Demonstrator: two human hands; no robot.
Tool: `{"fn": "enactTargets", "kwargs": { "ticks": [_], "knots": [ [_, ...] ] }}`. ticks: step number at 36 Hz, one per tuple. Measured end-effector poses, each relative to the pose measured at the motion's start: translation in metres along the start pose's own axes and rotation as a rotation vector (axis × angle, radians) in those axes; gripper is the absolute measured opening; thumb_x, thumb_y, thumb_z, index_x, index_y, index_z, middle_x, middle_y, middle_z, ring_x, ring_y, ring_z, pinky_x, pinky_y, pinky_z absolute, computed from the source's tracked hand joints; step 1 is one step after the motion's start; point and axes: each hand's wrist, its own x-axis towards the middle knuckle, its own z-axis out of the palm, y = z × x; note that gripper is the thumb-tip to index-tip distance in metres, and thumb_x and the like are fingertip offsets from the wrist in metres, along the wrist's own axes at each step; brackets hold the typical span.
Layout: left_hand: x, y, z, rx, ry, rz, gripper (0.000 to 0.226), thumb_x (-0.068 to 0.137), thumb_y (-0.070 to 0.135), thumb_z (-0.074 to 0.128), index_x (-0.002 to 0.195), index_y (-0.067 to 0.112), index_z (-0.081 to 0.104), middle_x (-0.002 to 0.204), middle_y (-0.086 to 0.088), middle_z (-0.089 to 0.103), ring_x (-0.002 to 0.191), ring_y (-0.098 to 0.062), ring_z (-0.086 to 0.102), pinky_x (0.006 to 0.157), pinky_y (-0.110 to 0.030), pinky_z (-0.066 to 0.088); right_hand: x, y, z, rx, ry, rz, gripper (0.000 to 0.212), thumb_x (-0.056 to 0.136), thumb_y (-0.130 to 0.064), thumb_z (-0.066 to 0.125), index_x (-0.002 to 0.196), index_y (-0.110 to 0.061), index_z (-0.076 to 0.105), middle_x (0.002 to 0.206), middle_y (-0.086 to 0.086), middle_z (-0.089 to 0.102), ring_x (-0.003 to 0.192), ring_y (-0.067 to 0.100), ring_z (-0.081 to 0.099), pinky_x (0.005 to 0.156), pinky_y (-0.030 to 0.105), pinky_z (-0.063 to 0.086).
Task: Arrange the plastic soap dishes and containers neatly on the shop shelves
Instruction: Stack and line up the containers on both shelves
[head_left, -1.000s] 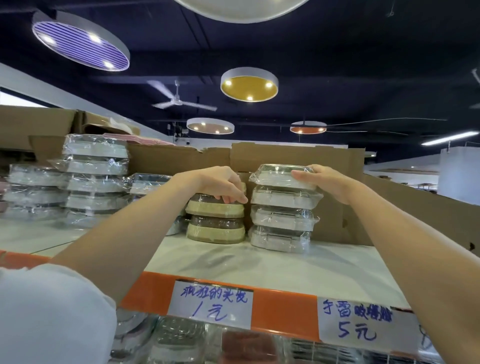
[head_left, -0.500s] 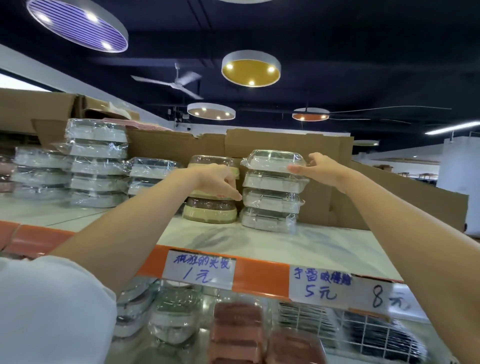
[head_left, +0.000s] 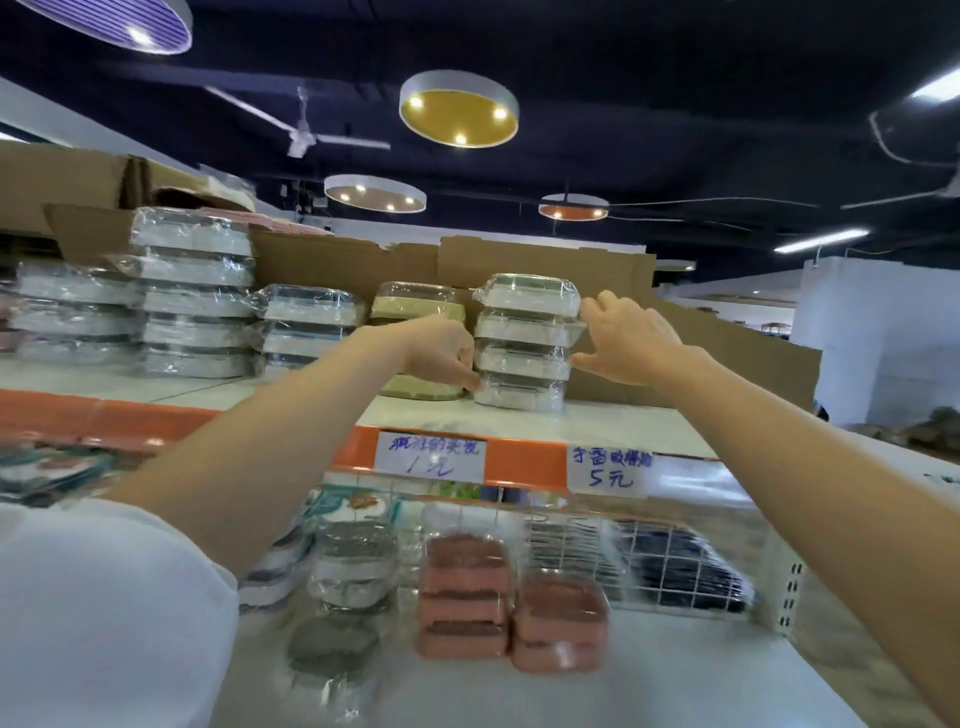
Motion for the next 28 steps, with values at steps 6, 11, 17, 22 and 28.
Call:
{"fn": "enactTargets", "kwargs": {
  "ticks": [6, 11, 17, 22, 28],
  "knots": [
    [-0.048, -0.007, 0.009, -0.023, 0.085, 0.064, 0.037, 0.089, 0.040, 0.059, 0.096, 0.005, 0.064, 0.085, -0.002, 0.061, 0.080, -0.023, 0.057, 0.072, -0.034, 0.046, -0.050, -0.044, -0.023, -0.017, -0.074, 0.055, 0.063, 0.093, -0.047, 0.054, 0.140, -0.010, 0.036, 0.132, 0.012, 0.046, 0.118, 0.029, 0.048, 0.095, 0.045, 0.043],
    [-0.096, -0.006, 0.018, -0.047, 0.119, 0.152, 0.025, 0.089, 0.037, 0.062, 0.095, 0.012, 0.058, 0.083, 0.005, 0.053, 0.083, -0.017, 0.053, 0.075, -0.033, 0.047, -0.095, -0.086, -0.039, 0.011, -0.089, 0.071, 0.059, 0.093, -0.047, 0.053, 0.134, -0.006, 0.040, 0.131, 0.013, 0.047, 0.118, 0.030, 0.048, 0.095, 0.044, 0.041],
    [-0.150, -0.017, 0.050, -0.050, 0.025, 0.170, 0.027, 0.089, 0.041, 0.060, 0.096, 0.015, 0.059, 0.086, 0.005, 0.058, 0.082, -0.016, 0.055, 0.077, -0.035, 0.051, -0.134, -0.132, -0.038, 0.076, -0.127, 0.053, 0.052, 0.092, -0.050, 0.053, 0.123, -0.008, 0.048, 0.122, 0.009, 0.052, 0.111, 0.026, 0.052, 0.093, 0.042, 0.045],
    [-0.182, -0.044, 0.083, -0.027, -0.032, 0.123, 0.029, 0.088, 0.043, 0.059, 0.096, 0.015, 0.059, 0.091, 0.001, 0.061, 0.083, -0.019, 0.056, 0.074, -0.035, 0.050, -0.164, -0.173, -0.018, 0.116, -0.237, 0.021, 0.052, 0.094, -0.047, 0.052, 0.127, -0.008, 0.046, 0.126, 0.008, 0.049, 0.112, 0.026, 0.052, 0.087, 0.037, 0.043],
    [-0.207, -0.077, 0.130, -0.018, -0.161, -0.015, 0.035, 0.089, 0.043, 0.057, 0.107, 0.013, 0.057, 0.104, -0.005, 0.062, 0.087, -0.020, 0.052, 0.072, -0.031, 0.044, -0.179, -0.219, 0.029, 0.226, -0.417, -0.024, 0.053, 0.095, -0.043, 0.052, 0.133, -0.008, 0.040, 0.135, 0.010, 0.046, 0.120, 0.029, 0.049, 0.089, 0.039, 0.043]
  ]
}}
